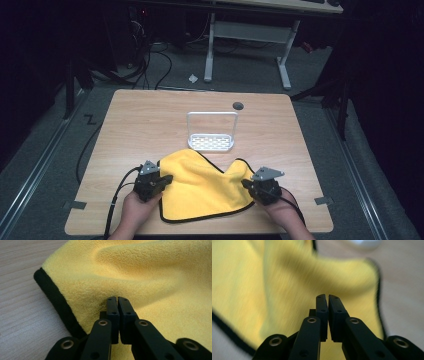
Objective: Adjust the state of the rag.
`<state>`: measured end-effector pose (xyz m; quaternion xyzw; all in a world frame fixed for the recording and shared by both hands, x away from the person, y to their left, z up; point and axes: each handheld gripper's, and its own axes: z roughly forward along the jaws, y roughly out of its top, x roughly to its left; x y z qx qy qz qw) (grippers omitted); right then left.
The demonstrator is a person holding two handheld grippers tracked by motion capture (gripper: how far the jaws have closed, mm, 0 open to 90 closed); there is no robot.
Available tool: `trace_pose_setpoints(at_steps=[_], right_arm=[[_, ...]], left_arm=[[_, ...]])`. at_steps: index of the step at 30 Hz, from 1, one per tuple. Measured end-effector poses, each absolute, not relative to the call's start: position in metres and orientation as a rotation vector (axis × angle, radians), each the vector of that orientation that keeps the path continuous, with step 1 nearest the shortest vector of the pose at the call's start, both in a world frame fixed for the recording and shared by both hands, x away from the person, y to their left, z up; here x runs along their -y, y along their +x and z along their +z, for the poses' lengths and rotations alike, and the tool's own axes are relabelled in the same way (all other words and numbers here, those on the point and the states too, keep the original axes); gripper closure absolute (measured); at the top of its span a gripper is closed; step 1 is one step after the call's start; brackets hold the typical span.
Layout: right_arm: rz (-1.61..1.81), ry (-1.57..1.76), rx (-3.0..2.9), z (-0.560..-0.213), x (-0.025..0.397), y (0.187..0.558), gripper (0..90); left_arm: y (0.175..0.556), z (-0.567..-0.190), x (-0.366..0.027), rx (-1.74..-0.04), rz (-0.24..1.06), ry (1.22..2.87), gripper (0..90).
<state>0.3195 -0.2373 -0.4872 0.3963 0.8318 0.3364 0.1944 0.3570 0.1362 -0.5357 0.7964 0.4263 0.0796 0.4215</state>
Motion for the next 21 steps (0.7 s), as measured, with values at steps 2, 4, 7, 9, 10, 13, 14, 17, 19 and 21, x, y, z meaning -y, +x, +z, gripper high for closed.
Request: trace_pose_setpoints(at_steps=[2, 4, 7, 9, 10, 13, 14, 17, 19, 21], right_arm=[[0.967, 1.149, -2.296, -0.479, 0.235, 0.342, 84.1], [0.968, 1.171, -2.285, -0.478, 0.234, 0.355, 82.6], [0.955, 1.314, -2.316, -0.488, 0.225, 0.401, 54.7], [0.896, 1.385, -2.355, -0.498, 0.221, 0.417, 48.3], [0.857, 1.409, -2.369, -0.503, 0.220, 0.421, 50.7], [0.773, 1.361, -2.447, -0.508, 0.216, 0.419, 77.0], [0.756, 1.338, -2.445, -0.506, 0.215, 0.416, 81.2], [0.790, 1.261, -2.368, -0.488, 0.218, 0.406, 83.2], [0.873, 1.251, -2.298, -0.469, 0.225, 0.399, 83.2], [0.935, 1.215, -2.202, -0.443, 0.236, 0.387, 83.1]], left_arm=[[0.357, -0.536, -0.136, -1.064, 0.202, 1.995, 87.5], [0.357, -0.536, -0.136, -1.064, 0.203, 1.995, 87.3], [0.357, -0.536, -0.136, -1.059, 0.205, 1.995, 87.3], [0.357, -0.536, -0.137, -1.060, 0.202, 1.996, 87.4], [0.357, -0.536, -0.137, -1.060, 0.202, 1.996, 87.3], [0.357, -0.536, -0.137, -1.058, 0.202, 1.994, 87.2], [0.357, -0.536, -0.137, -1.057, 0.202, 1.994, 87.3], [0.357, -0.536, -0.137, -1.057, 0.200, 1.994, 87.3], [0.357, -0.536, -0.137, -1.058, 0.201, 1.996, 87.3], [0.357, -0.536, -0.137, -1.058, 0.202, 1.996, 87.4]])
